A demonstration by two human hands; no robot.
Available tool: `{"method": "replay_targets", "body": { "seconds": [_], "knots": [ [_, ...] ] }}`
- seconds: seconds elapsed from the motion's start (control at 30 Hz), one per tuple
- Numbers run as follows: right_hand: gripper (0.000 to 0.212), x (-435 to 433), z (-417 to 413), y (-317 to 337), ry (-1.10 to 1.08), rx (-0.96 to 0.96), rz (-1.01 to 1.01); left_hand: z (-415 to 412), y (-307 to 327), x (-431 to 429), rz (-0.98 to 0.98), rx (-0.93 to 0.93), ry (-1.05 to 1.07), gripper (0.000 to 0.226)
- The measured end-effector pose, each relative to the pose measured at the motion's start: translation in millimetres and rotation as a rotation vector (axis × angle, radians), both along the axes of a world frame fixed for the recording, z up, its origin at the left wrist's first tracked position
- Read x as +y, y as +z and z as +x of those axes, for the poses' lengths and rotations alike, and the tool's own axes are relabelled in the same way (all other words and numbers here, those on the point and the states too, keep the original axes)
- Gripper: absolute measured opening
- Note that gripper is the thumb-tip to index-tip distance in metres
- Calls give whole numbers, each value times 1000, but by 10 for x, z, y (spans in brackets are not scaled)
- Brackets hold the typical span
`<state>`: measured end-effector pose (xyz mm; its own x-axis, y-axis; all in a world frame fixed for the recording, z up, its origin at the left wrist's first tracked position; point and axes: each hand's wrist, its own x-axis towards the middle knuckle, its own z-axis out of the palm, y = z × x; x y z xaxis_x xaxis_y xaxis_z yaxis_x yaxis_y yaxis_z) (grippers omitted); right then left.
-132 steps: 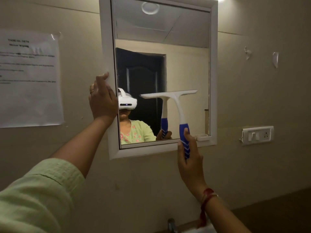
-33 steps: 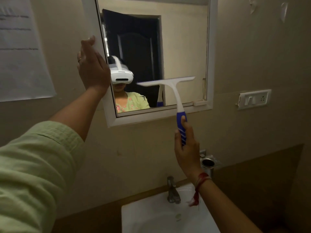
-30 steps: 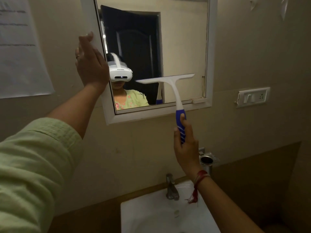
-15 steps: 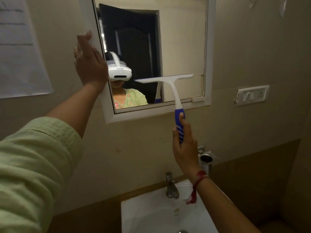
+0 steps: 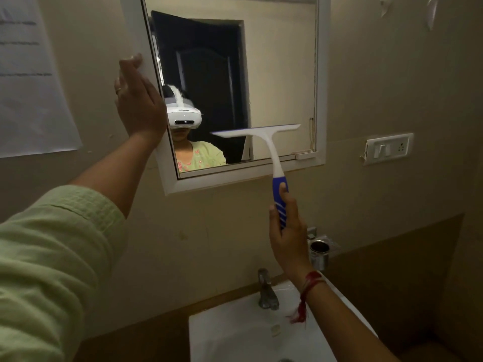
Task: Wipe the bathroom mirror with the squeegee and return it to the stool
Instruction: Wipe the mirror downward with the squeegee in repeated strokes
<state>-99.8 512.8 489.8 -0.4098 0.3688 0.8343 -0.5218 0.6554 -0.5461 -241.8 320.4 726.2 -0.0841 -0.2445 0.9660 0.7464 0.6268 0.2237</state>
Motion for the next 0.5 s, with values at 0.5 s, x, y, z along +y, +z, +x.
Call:
{"method": "replay_targets", "body": {
  "seconds": [0.5],
  "knots": [
    [48, -19, 45, -50, -3, -11, -15, 25, 1, -4, -10, -26, 28, 38]
  ]
}}
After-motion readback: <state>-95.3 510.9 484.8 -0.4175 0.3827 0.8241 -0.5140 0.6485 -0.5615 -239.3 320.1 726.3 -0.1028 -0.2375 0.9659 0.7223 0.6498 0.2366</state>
